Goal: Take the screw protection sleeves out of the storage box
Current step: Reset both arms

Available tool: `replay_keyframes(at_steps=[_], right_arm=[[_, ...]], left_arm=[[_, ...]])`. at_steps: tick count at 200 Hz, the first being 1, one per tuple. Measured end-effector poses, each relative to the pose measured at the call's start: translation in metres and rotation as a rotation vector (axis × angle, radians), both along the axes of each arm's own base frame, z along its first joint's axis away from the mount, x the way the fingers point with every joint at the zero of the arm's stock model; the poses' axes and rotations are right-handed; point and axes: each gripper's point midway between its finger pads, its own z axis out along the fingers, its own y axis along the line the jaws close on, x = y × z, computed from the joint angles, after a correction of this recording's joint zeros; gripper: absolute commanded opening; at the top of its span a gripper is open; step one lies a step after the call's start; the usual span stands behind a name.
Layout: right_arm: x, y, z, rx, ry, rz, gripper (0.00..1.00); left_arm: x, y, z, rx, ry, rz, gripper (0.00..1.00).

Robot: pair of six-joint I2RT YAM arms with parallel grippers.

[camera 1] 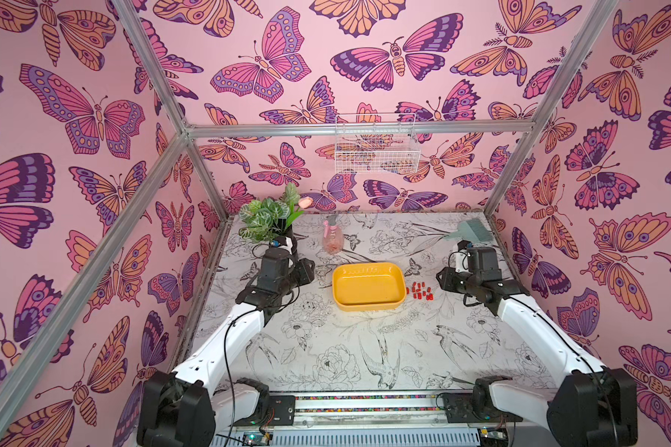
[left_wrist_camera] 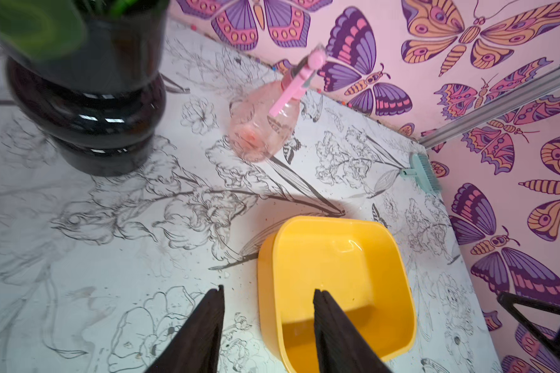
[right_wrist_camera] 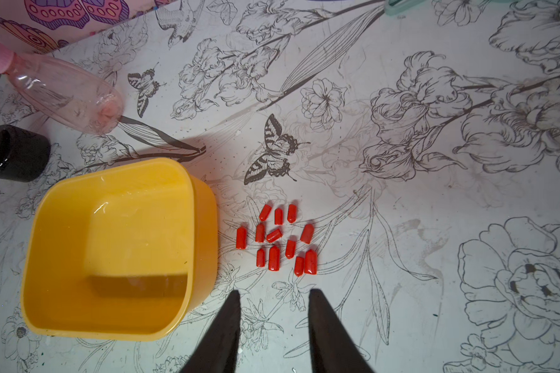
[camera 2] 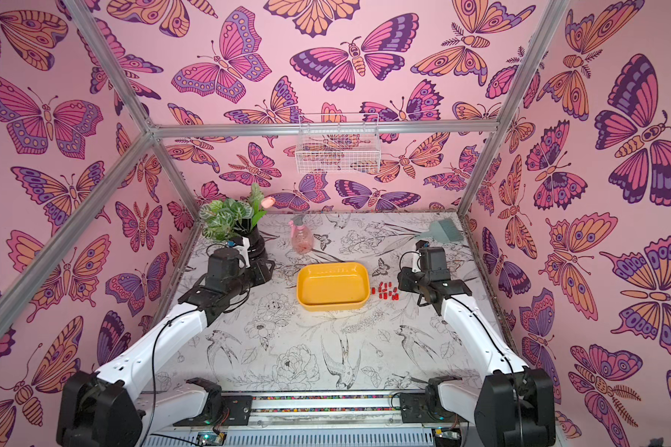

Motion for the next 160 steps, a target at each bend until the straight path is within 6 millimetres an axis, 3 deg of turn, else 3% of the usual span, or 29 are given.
replay_keyframes(at_steps=[42, 93, 95, 96, 97, 98, 99, 101, 131, 160], right_arm=[[0.000, 0.001, 0.016, 0.008, -0.048, 0.006, 0.42], [0.013, -0.007, 0.016, -0.034, -0.050, -0.035, 0.45], [0.014, -0.008, 0.016, -0.038, -0.050, -0.039, 0.49], [0.014, -0.009, 0.016, -0.040, -0.051, -0.041, 0.63], [0.014, -0.009, 0.016, -0.042, -0.052, -0.043, 0.63], [0.015, -0.009, 0.016, -0.044, -0.053, -0.045, 0.73], [0.015, -0.010, 0.016, -0.047, -0.053, -0.048, 0.94], [0.015, -0.011, 0.016, -0.049, -0.053, -0.050, 1.00], [0.024, -0.021, 0.017, -0.122, -0.089, -0.067, 0.99], [0.032, -0.041, 0.013, -0.238, -0.135, -0.118, 0.99]], left_arm=[[-0.013, 0.038, -0.007, 0.150, -0.035, 0.098, 0.68], [-0.033, 0.104, -0.014, 0.310, -0.082, 0.300, 0.71], [-0.034, 0.106, -0.014, 0.317, -0.084, 0.306, 0.71], [-0.035, 0.107, -0.014, 0.320, -0.087, 0.308, 0.71], [-0.035, 0.108, -0.015, 0.322, -0.090, 0.310, 0.71], [-0.035, 0.108, -0.015, 0.322, -0.090, 0.310, 0.71], [-0.035, 0.109, -0.015, 0.324, -0.092, 0.313, 0.71], [-0.036, 0.111, -0.015, 0.329, -0.096, 0.320, 0.71], [-0.041, 0.127, -0.035, 0.412, -0.157, 0.364, 0.68], [-0.037, 0.136, -0.056, 0.497, -0.164, 0.374, 0.76]])
